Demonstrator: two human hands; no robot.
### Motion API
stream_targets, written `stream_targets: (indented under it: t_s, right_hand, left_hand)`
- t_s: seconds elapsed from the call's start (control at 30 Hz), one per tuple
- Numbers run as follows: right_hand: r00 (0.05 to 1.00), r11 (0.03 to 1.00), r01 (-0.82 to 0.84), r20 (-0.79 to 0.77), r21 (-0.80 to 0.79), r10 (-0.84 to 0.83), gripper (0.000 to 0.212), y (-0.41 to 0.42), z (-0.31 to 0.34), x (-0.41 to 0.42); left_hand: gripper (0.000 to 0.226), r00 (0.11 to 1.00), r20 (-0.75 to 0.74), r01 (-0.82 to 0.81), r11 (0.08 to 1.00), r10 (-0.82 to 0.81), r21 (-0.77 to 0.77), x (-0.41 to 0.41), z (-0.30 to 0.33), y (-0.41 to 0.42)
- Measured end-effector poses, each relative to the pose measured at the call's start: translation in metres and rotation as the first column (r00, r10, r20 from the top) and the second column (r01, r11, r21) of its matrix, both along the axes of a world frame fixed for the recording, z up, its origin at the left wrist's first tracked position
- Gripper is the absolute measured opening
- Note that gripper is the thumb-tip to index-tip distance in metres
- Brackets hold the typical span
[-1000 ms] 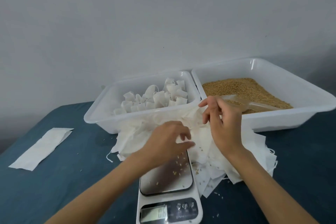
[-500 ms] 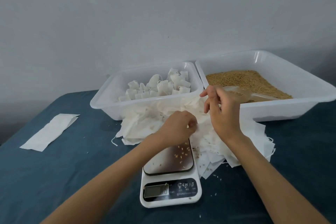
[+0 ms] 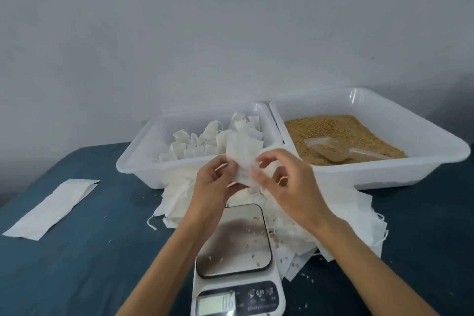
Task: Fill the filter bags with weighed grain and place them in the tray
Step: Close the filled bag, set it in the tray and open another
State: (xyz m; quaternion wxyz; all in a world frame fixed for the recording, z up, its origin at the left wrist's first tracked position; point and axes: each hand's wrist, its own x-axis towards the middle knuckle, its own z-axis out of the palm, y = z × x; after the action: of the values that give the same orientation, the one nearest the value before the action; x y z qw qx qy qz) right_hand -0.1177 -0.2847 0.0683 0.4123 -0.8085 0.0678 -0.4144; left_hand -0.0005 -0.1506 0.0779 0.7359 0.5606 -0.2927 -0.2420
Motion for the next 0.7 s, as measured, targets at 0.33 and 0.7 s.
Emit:
stream_targets:
  t_s: [0.33,0.7]
  right_hand:
    - [0.995,0.876,0.063,-0.032,-0.479,-0.090,0.022,0.003,-0.016,0.006]
    - [0.995,0.960,-0.098,0.007,0.261,0.100,0.005,0.015,-0.007,0.002]
  left_hand:
    - [0.022,0.955,0.219,-0.221,0.972,0.200,0.075,-0.006,-0.020,-0.001]
    - [0.007,0.911,0.404,-0.130,0.988,0.086,0.082,-0.003,-0.018,0.010]
